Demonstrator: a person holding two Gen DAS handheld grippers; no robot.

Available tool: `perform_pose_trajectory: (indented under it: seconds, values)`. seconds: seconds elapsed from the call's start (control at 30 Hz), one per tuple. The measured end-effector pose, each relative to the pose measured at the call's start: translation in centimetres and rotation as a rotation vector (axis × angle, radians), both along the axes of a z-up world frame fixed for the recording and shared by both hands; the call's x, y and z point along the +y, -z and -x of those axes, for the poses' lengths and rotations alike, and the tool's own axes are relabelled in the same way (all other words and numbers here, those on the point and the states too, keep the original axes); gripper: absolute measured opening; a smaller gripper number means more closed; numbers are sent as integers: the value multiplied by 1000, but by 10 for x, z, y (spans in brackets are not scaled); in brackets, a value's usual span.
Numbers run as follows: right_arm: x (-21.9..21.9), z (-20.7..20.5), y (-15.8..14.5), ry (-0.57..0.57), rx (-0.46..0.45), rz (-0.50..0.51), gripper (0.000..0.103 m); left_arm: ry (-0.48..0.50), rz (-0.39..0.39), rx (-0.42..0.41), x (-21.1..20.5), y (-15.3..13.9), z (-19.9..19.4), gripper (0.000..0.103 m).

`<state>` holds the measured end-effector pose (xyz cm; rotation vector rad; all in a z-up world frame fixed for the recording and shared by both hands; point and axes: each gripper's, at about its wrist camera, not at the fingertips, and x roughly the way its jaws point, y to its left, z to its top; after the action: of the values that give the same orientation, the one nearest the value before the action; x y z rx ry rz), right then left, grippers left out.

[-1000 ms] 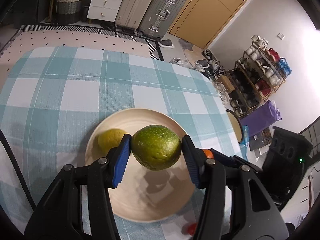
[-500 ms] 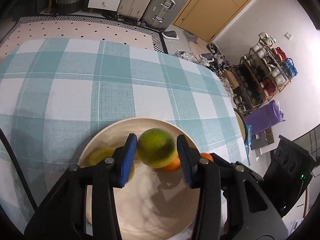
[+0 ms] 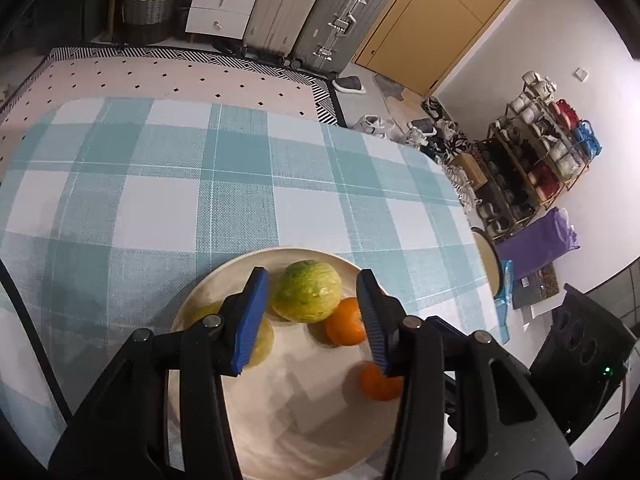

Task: Organize fruits
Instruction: 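Carry green guava and orange to the plate and release both, then withdraw both grippers from the plate toward the remaining small fruits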

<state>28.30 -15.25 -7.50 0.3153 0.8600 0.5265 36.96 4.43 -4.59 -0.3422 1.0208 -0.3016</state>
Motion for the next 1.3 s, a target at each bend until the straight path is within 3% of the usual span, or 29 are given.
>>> perform_pose_trajectory:
  seconds: [0.3,0.43,0.6,0.73,0.83,0.93,1.0,1.3]
  values:
    - [-11,29,-26,17,-45,3,74,-9,-63,-42,6,-24,47,43]
    - [-18,46,-39,36,-75,15,76,-16,-84,-61,8,-29,79,49]
    - [-26,74,-53,47,-108,25,83,-9,-96,-73,6,-29,126,50]
    - [-31,97,-62,49,-120,35,89,2,-98,-75,-1,-26,160,62]
    - [-35,116,-68,51,-147,44,91,22,-119,-82,-9,-27,185,64]
    - [-38,133,-73,50,-162,53,98,9,-130,-111,-13,-30,209,80]
    - [-39,144,-75,48,-173,58,98,-23,-174,-136,-17,-32,223,81]
    - [-44,193,-78,46,-203,76,102,-32,-221,-180,-24,-40,276,87]
